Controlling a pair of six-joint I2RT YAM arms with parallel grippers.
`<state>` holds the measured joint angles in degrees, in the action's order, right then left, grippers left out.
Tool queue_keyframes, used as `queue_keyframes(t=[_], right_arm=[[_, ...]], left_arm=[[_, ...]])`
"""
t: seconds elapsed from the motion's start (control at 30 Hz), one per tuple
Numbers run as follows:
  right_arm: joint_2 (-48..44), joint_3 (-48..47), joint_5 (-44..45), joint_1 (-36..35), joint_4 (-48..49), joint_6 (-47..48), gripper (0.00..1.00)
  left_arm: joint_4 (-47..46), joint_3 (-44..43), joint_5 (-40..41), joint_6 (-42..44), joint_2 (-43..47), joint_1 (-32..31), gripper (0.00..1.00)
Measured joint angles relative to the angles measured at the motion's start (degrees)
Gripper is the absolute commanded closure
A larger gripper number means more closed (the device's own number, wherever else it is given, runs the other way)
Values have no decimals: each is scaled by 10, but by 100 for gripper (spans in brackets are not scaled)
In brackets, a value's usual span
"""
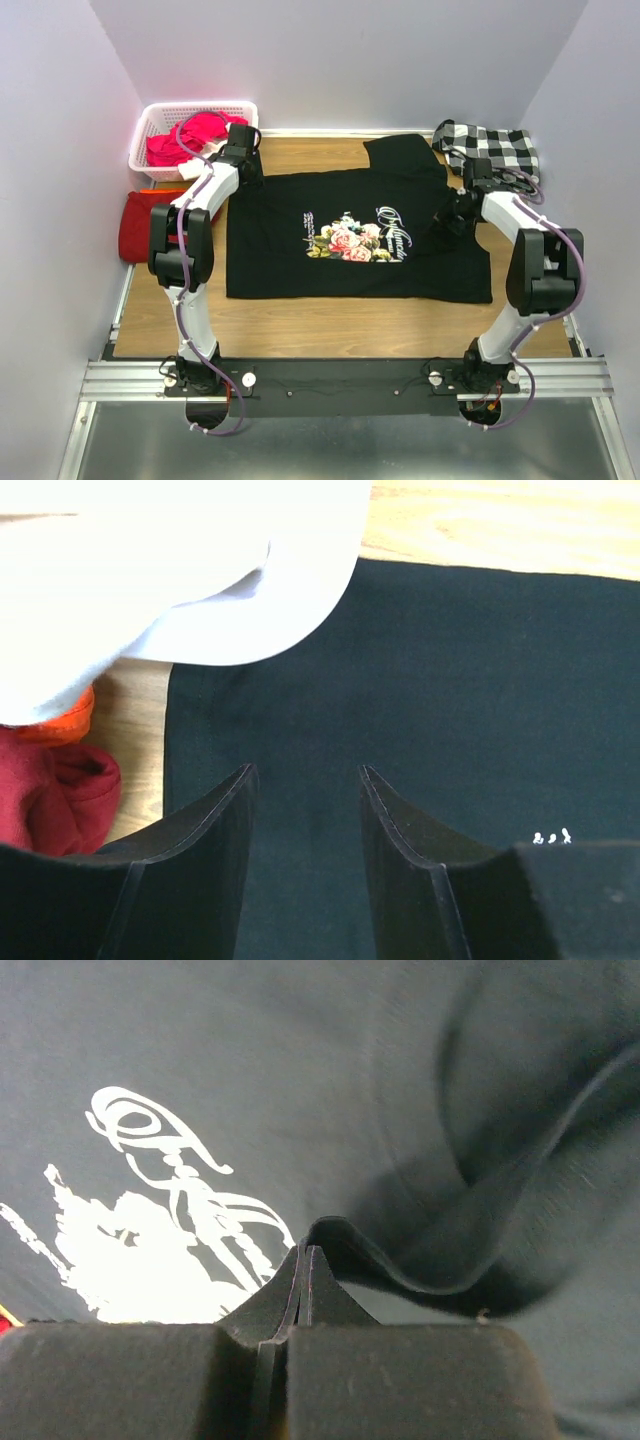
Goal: Fold and stack the t-shirts
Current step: Fold the flattened tshirt in 1/3 of the way
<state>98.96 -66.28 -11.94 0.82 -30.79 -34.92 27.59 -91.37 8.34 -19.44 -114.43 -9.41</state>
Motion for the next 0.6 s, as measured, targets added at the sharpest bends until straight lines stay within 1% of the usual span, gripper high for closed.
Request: queue_keyframes(t=[0.27, 0.4, 0.43, 0.47, 0.53, 0.57, 0.6], right_arm=[[75, -63, -4, -59, 15, 0, 99], [106, -77, -6, -71, 16, 3, 99], [110, -79, -7, -71, 17, 4, 98], [115, -82, -9, -71, 16, 5, 88], [122, -85, -10, -71, 16, 9, 75], [123, -86, -10, -71, 16, 12, 64], [122, -88, -10, -71, 16, 17, 59]], left_arm=[[9, -9, 0, 2, 0, 0, 47], [11, -9, 0, 2, 0, 0, 47], [12, -9, 0, 2, 0, 0, 47], [12, -9, 0, 2, 0, 0, 47], [13, -9, 0, 2, 0, 0, 47], [13, -9, 0, 2, 0, 0, 47], [13, -9, 0, 2, 0, 0, 47]])
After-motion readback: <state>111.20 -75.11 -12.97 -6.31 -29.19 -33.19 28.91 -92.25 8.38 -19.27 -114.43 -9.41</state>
